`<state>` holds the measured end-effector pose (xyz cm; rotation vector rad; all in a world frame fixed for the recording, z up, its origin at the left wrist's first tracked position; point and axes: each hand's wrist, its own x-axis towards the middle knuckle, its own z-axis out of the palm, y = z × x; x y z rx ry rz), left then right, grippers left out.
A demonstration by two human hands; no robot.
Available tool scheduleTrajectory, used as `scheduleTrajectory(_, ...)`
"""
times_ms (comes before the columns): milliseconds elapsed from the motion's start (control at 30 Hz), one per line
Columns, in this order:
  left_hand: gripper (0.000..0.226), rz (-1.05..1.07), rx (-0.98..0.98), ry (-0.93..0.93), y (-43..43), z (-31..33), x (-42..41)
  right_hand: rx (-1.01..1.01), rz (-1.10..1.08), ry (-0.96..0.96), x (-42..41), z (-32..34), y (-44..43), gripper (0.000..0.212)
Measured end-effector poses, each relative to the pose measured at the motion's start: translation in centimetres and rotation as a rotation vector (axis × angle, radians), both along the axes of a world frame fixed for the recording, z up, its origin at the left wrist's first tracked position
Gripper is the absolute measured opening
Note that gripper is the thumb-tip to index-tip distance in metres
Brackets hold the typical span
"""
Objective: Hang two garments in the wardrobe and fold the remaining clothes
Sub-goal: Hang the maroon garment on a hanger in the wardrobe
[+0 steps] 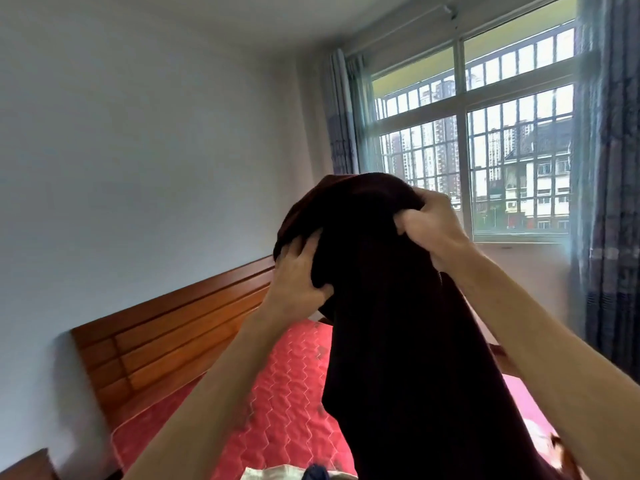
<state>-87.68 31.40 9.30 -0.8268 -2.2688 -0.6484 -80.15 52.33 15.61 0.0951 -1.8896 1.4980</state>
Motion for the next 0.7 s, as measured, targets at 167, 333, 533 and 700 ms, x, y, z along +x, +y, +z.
scheduleTrajectory(167, 0.095, 0.304, -0.173, 0.249, -4.2, -0.3, -0.1, -0.041, 0.163, 0.037, 1.2, 3.9, -4.4, 0.036)
scheduleTrajectory(333, 0.061, 0.375, -0.181, 0.529, -12.6, -0.2, 2.8, -0.054, 0.256, 0.059, 1.0, 7.0, -10.6, 0.031)
scheduleTrajectory(533, 0.049, 0.541, 0.038, 0.666, -22.7, -4.4, 8.1, -0.103, 0.399, 0.069, 1.4, 9.0, -19.9, 0.026)
scheduleTrajectory(700, 0.113, 0.572, 0.706, 0.227, -28.4, -7.2, 11.3, -0.239, 0.548, 0.03, 1.9, 9.7, -27.2, 0.026)
